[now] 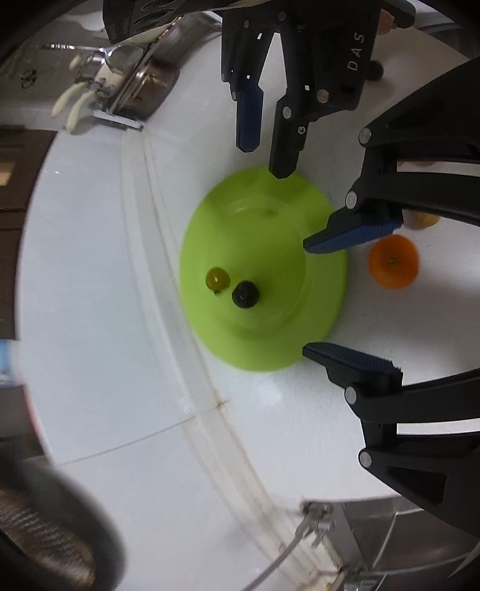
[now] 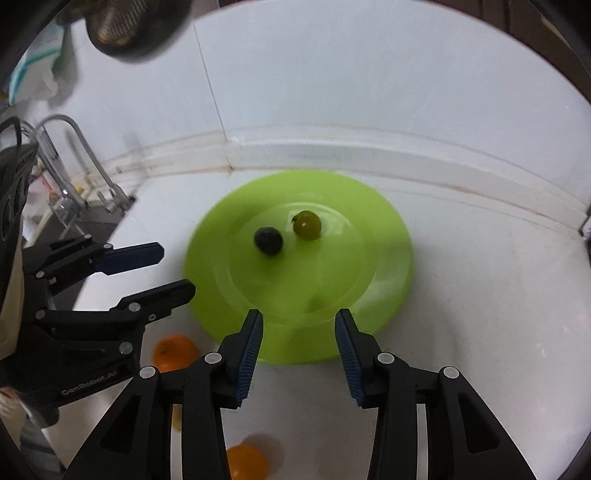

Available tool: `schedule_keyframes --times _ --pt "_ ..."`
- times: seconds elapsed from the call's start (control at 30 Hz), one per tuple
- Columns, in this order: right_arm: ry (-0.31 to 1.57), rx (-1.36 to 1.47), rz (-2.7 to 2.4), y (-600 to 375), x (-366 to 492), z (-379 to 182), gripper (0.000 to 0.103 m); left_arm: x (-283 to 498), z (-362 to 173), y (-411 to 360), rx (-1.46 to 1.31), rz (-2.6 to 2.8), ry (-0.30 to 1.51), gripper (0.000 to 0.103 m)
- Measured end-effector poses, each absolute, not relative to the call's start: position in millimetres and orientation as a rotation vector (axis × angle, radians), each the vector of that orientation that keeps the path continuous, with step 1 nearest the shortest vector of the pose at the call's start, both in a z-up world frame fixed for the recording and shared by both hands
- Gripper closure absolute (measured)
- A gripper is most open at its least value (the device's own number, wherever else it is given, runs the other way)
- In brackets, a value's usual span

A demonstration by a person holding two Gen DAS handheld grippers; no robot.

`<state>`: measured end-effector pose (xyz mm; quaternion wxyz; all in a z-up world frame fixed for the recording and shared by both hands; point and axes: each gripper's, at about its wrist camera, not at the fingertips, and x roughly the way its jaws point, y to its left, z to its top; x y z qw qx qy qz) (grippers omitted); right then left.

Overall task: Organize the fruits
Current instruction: 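Withdraw both open tools from the plate toward the remaining fruits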

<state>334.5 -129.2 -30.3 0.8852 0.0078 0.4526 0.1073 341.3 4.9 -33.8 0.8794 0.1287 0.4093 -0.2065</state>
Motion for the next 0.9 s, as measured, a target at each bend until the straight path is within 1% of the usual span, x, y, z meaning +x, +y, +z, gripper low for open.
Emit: schedule_keyframes --times 0.03,0.2,0.27,0.3,0.37,0.43,0.53,0.67,0.73,0.9 --pt "0.924 0.015 0.219 -129 328 -24 0.061 335 -29 6 0.27 -0.427 0.839 0.045" --pt "0.852 0.017 0.216 -122 296 1 0.061 303 -7 13 0.26 -0.415 0.786 0.035" --pt "0.832 0.024 0.214 -120 286 7 0.056 290 0 18 0.243 -0.412 0.769 0.031" --pt "0.818 0.034 0.21 -121 278 11 0.052 286 2 21 0.239 -0.413 0.765 0.028" --pt "0.8 0.043 0.2 -121 268 15 0.05 274 7 23 0.23 -0.408 0.749 0.027" --pt "0.782 0.044 0.187 -121 257 19 0.048 262 10 28 0.224 -0.393 0.726 0.022" --pt "0.755 0.035 0.167 -120 242 24 0.042 243 13 33 0.212 -0.38 0.701 0.021" --pt "0.726 0.027 0.148 -119 223 27 0.04 224 16 39 0.198 -0.361 0.683 0.02" --pt "0.715 0.035 0.136 -118 214 28 0.037 214 17 42 0.191 -0.35 0.67 0.018" --pt "0.677 0.025 0.109 -116 191 28 0.036 192 16 50 0.178 -0.33 0.647 0.017"
